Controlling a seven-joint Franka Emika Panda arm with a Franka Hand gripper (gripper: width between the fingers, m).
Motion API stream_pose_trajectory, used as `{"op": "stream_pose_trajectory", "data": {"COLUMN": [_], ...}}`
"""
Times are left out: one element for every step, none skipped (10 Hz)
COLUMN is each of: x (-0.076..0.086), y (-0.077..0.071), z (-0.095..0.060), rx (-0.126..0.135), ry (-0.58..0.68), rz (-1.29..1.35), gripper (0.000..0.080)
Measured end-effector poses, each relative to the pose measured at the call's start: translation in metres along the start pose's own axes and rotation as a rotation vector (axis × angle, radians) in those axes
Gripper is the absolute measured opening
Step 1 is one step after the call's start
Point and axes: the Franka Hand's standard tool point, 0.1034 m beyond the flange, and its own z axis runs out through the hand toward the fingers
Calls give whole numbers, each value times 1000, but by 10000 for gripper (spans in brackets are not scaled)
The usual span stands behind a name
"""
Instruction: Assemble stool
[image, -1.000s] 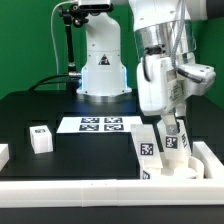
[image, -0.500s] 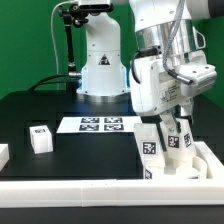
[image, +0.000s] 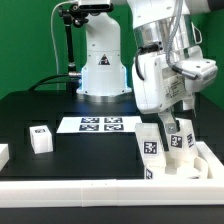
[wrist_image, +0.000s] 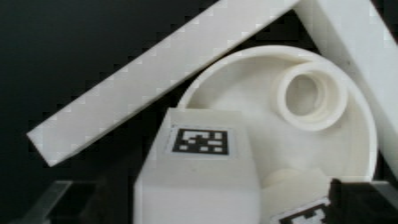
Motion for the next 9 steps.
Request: {"op": "stream_pose_trajectory", "data": {"x": [-3,-7,-9,-7,-7,-6,-7,-8,-8], "y": [-1,-3,-4,-3,-3,-3,-3,-4,-4], "z": [-5,-11,-13,-10,-10,-10,-11,-12,-13], "rx": [-1,8,13,9,9,7,-13,-15,-19], "ry": [-7,-18,-21,-16,-15,-14,-10,-11,-1], "rz": [-10,-13,-37,-61,-66,-149,-280,-376,-509], "gripper": [636,647,647,649,649,649,649,649,649]}}
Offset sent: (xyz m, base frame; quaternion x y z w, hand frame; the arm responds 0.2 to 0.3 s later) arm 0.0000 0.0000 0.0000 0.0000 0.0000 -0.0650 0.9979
